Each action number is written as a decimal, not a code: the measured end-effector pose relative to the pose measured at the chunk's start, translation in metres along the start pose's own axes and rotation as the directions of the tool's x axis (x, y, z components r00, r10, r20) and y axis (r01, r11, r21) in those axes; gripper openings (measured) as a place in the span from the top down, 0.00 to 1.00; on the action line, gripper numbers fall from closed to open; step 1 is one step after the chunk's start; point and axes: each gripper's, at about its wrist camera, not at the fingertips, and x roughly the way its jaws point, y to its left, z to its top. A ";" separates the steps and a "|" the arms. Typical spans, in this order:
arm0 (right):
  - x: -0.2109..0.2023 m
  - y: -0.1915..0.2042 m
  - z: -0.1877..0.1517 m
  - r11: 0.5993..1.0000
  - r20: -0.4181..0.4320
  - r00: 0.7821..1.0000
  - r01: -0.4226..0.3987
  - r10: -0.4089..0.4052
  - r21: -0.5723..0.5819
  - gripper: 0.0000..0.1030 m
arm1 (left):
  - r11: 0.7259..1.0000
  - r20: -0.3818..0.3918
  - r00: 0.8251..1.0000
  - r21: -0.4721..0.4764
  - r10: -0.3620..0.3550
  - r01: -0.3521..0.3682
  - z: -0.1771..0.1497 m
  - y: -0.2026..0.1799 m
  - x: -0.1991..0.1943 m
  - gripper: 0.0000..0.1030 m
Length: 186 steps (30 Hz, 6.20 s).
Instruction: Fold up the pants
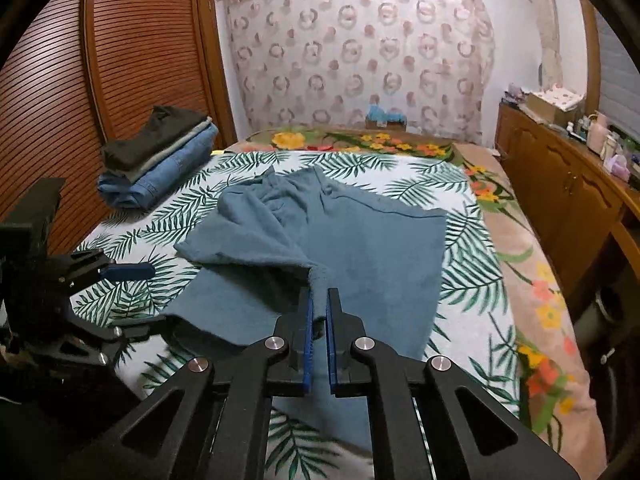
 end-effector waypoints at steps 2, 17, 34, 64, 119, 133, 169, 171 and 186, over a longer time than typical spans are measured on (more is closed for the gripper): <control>-0.008 0.000 -0.007 1.000 0.007 1.000 -0.002 0.002 0.005 0.95 | 1.000 0.028 0.999 -0.011 -0.019 0.020 0.004 0.000 -0.008 0.31; -0.015 -0.018 -0.055 0.990 -0.110 0.989 0.111 -0.101 0.090 0.95 | 1.000 0.022 1.000 -0.026 -0.006 0.007 0.011 -0.003 0.002 0.31; -0.024 -0.033 -0.055 0.982 -0.122 0.984 0.144 -0.129 0.119 0.68 | 0.998 0.053 0.998 -0.059 0.024 -0.021 0.008 0.004 0.007 0.31; 0.104 0.062 0.031 0.974 -0.114 0.984 -0.152 0.134 -0.170 0.58 | 0.969 0.126 0.980 -0.211 0.157 -0.128 0.011 0.093 -0.011 0.26; 0.147 -0.018 0.105 0.978 -0.034 0.988 0.147 -0.154 -0.147 0.98 | 0.991 0.062 0.997 -0.128 0.051 -0.043 0.027 0.046 0.027 0.26; 0.178 -0.032 0.110 0.959 -0.094 0.956 0.272 -0.279 -0.078 0.98 | 0.992 0.034 0.998 -0.121 0.048 -0.044 0.022 0.038 0.034 0.26; 0.008 -0.011 -0.010 0.995 -0.132 0.988 0.092 -0.085 0.048 0.76 | 0.988 -0.065 0.987 -0.058 -0.147 0.143 0.004 -0.020 0.033 0.49; 0.008 -0.013 -0.010 0.994 -0.128 0.988 0.099 -0.092 0.052 0.76 | 0.987 -0.072 0.985 -0.065 -0.154 0.149 0.003 -0.020 0.034 0.49; 0.017 0.002 -0.021 0.990 -0.151 0.984 0.108 -0.094 0.088 0.76 | 0.981 -0.069 0.980 -0.060 -0.187 0.183 -0.004 -0.029 0.032 0.78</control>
